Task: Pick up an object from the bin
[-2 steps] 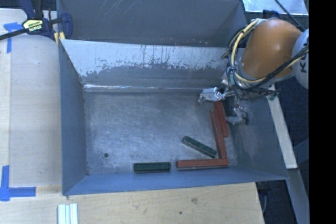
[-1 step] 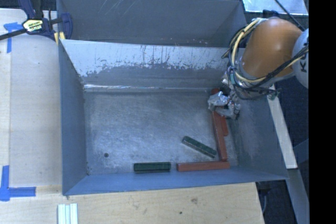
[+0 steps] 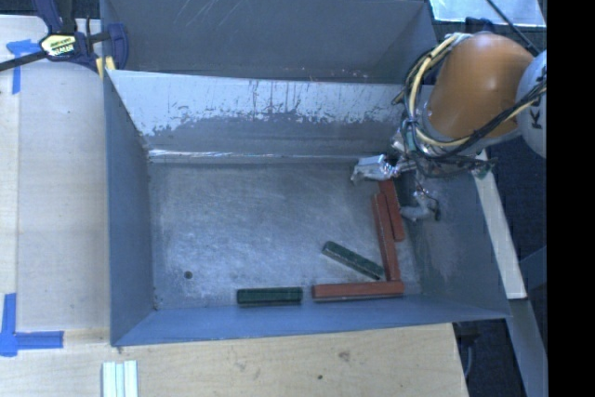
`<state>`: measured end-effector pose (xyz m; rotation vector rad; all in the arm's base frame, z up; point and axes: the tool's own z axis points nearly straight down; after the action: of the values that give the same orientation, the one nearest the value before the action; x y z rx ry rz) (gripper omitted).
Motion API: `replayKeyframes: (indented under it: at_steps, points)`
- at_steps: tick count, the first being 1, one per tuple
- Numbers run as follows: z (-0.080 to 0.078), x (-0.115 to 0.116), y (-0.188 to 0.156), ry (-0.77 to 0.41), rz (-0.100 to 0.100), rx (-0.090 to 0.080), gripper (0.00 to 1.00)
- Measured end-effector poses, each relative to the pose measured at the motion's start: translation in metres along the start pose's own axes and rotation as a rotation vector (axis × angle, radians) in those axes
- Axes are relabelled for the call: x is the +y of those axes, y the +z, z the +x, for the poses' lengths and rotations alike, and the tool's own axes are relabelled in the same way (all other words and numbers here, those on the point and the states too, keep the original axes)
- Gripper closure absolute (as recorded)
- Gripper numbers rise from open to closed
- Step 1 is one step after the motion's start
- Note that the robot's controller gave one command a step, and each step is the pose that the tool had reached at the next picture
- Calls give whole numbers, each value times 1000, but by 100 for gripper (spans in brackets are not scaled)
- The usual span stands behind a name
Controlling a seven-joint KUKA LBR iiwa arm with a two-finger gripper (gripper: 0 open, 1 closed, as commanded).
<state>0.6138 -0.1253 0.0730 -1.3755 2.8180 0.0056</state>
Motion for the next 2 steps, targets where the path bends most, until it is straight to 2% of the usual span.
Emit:
replayKeyframes:
  at_steps: [1, 2]
  points:
    - [0, -1, -1, -1, 5, 0, 100]
    - [0, 0, 0, 0, 1, -1, 0]
